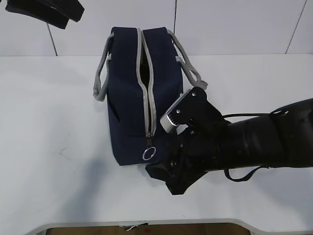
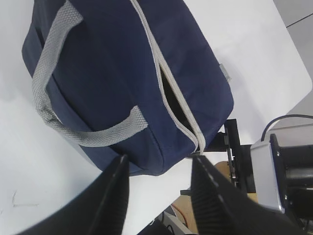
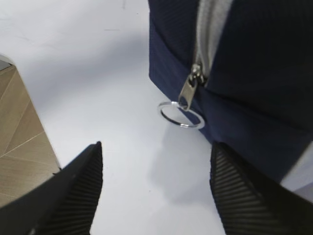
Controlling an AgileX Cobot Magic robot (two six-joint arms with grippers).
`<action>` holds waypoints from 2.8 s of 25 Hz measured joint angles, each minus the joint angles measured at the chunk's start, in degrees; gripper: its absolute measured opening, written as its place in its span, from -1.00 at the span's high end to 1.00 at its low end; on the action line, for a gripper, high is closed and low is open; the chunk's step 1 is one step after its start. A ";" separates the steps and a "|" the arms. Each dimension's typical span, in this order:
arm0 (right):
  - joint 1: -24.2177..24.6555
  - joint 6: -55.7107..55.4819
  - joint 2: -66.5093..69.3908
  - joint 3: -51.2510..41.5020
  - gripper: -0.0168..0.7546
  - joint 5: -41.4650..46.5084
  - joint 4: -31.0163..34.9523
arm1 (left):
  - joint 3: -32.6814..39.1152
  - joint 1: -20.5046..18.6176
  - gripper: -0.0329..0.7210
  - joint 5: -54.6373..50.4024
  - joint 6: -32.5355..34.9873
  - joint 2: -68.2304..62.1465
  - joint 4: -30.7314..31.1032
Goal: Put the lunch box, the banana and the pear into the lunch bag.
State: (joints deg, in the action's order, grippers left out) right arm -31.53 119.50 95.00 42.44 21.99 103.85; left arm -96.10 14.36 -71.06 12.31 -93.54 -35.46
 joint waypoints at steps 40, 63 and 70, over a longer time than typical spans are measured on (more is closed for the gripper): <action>0.00 0.00 7.01 5.21 -0.12 3.77 0.14 | 0.00 0.00 0.09 0.00 0.00 0.00 0.00; 0.00 0.00 7.14 5.33 0.46 1.51 0.14 | 0.00 0.00 0.21 0.00 0.00 0.00 -0.19; 0.00 0.00 7.14 5.77 0.88 1.51 0.14 | 0.00 0.00 0.21 0.00 0.00 0.00 -0.19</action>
State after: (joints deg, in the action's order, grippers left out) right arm -31.53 119.50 102.13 48.21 23.50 103.99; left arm -96.10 14.36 -71.06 12.31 -93.54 -35.64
